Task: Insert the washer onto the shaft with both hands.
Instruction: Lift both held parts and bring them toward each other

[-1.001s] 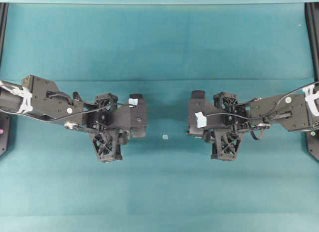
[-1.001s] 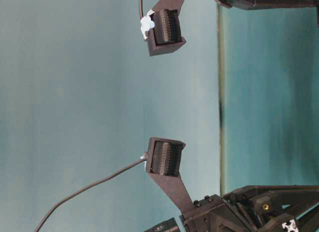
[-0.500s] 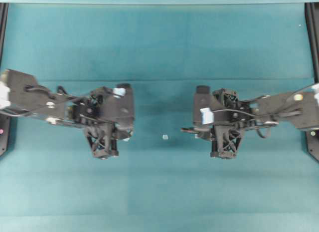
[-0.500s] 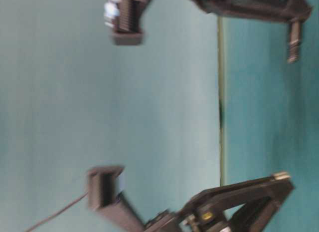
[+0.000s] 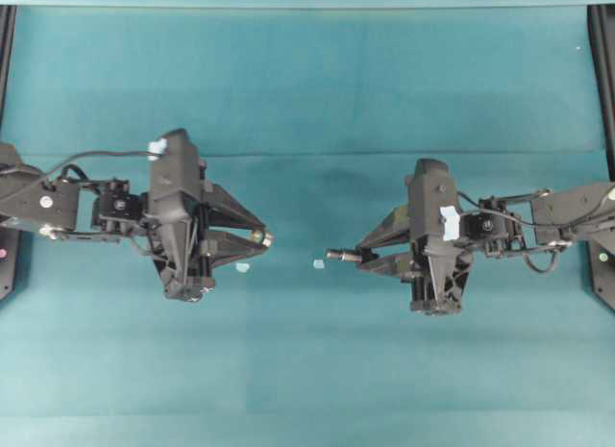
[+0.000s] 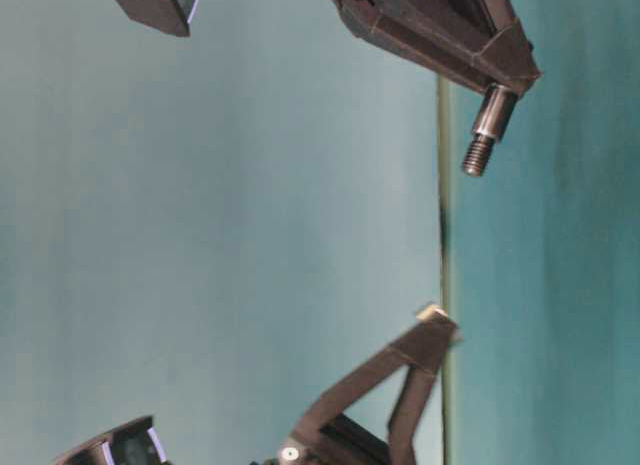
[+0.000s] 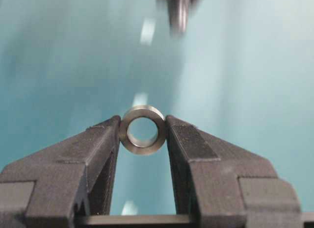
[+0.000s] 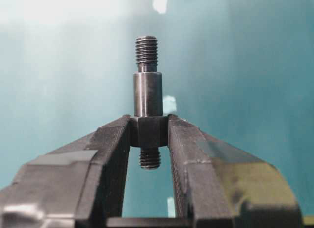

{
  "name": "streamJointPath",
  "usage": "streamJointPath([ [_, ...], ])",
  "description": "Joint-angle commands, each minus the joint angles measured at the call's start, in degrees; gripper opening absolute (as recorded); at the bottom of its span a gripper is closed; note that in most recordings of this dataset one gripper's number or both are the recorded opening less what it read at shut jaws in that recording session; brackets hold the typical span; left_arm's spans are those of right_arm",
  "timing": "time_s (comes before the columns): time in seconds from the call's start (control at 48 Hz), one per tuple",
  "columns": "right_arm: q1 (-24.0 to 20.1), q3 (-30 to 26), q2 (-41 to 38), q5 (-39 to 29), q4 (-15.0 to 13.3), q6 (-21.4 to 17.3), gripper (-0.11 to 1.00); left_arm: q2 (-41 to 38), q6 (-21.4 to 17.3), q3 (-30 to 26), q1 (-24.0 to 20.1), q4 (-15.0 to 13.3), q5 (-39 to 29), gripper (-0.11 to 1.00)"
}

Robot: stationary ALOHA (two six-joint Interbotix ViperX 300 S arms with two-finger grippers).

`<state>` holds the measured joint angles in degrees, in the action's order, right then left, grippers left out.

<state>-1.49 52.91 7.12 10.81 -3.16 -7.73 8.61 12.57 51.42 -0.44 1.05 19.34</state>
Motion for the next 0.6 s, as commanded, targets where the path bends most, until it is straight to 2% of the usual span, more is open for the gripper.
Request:
streamJointPath([
  [0.0,-0.2,-0.7,0.6,1.0,0.1,0.4,0.0,0.7,0.1,-0.6,-0.1,0.0,1.6,0.35],
  [0.438,-0.1,-0.8,0.1,1.7,0.1,0.5,0.0,-1.4,0.2,-1.8,0.1,0.0,3.3,0.35],
  [0.584,0.2,-0.5,-1.7,4.2,0.0,0.5,0.0,-3.2,0.2,-2.3,0.0,0.0,3.8,0.35],
])
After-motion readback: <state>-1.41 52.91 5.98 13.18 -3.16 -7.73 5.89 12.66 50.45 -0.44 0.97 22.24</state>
